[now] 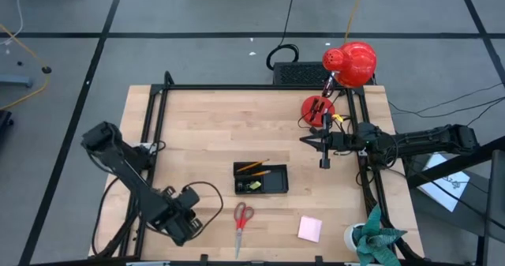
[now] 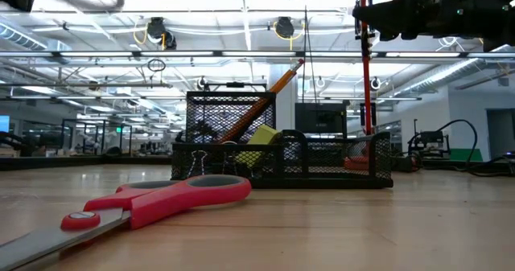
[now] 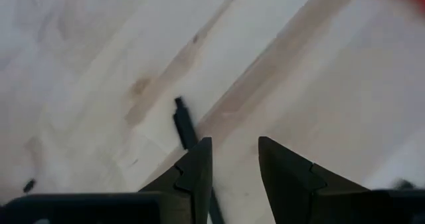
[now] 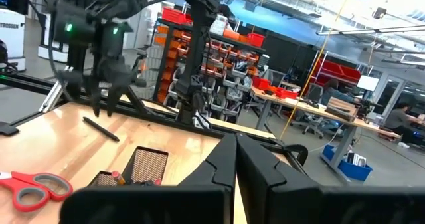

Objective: Pick and place office supplies into organizer
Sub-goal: Put the black pen into the black desk organizer

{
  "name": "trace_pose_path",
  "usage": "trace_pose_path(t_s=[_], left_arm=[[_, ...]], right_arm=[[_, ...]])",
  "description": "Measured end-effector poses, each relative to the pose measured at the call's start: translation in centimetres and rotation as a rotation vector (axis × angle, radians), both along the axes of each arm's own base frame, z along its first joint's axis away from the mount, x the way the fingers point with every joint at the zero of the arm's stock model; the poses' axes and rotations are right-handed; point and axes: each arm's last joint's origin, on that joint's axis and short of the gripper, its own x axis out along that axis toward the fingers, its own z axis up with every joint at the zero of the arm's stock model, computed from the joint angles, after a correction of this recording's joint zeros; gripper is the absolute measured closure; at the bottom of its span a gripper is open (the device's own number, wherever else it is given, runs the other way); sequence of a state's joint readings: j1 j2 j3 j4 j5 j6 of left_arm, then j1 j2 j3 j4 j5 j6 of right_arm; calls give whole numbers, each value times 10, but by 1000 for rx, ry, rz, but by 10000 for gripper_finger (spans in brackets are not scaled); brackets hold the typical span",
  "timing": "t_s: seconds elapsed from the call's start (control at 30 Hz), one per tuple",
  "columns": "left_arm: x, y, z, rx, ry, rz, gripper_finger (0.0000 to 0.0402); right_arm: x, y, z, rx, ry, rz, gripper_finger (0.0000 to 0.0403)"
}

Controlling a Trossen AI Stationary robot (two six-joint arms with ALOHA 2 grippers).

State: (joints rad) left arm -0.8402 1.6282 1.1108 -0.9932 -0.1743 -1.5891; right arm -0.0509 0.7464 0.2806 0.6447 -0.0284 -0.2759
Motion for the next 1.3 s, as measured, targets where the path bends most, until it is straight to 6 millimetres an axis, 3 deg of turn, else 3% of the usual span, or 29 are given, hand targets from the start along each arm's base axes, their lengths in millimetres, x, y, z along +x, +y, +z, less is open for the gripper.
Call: trace_pose_path(t_s=[0.27,0.57,1.03,1.3], left_arm=[[5,-9,-37,59,126,66,275],[3,-7,-39,67,147,201,275],[-7,10,-78,1,107,273,275],[-9,12,-82,-5,101,267,275]], right_arm=[[0,0,0,4,-1,0,399],[0,0,0,3,-1,0,399],[0,0,0,4,0,0,399],[0,0,0,3,0,0,399]])
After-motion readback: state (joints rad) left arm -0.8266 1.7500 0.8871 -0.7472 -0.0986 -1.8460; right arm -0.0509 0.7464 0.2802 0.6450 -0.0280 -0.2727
